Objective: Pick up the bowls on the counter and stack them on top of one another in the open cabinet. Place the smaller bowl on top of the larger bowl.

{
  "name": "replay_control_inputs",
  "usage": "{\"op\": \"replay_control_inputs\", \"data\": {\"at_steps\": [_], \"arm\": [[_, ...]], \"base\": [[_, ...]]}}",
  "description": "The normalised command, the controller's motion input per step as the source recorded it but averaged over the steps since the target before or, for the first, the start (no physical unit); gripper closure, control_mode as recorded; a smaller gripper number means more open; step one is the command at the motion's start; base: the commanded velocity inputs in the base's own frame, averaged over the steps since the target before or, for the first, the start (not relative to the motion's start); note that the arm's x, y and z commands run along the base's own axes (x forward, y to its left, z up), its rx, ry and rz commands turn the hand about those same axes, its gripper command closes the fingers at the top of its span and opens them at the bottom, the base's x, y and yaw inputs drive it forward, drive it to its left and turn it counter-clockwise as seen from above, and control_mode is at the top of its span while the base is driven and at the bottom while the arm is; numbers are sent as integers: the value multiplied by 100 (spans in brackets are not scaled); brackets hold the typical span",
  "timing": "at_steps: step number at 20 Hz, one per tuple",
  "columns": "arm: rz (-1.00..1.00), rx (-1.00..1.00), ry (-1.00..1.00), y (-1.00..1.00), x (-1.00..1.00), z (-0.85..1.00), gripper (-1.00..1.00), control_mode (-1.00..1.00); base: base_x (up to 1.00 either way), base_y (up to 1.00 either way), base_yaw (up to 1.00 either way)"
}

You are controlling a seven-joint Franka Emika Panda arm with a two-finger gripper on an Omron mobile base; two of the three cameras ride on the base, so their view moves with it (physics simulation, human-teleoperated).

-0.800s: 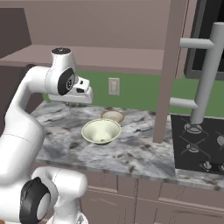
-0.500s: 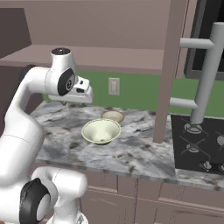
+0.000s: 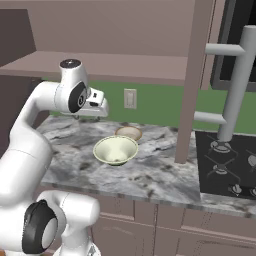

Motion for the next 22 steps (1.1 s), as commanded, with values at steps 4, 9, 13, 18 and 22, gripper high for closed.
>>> {"op": "replay_control_inputs", "data": {"at_steps": [4, 9, 13, 18, 22], "arm": [[0, -5, 0, 0, 32, -21, -100, -100], [0, -5, 0, -2, 21, -30, -100, -100], [0, -2, -1, -1, 30, -27, -100, -100], [0, -1, -2, 0, 39, -27, -100, -100], [0, -2, -3, 0, 45, -28, -100, -100]], "base": [[0, 0, 0], [0, 0, 0], [0, 0, 0], [0, 0, 0], [0, 0, 0]]}}
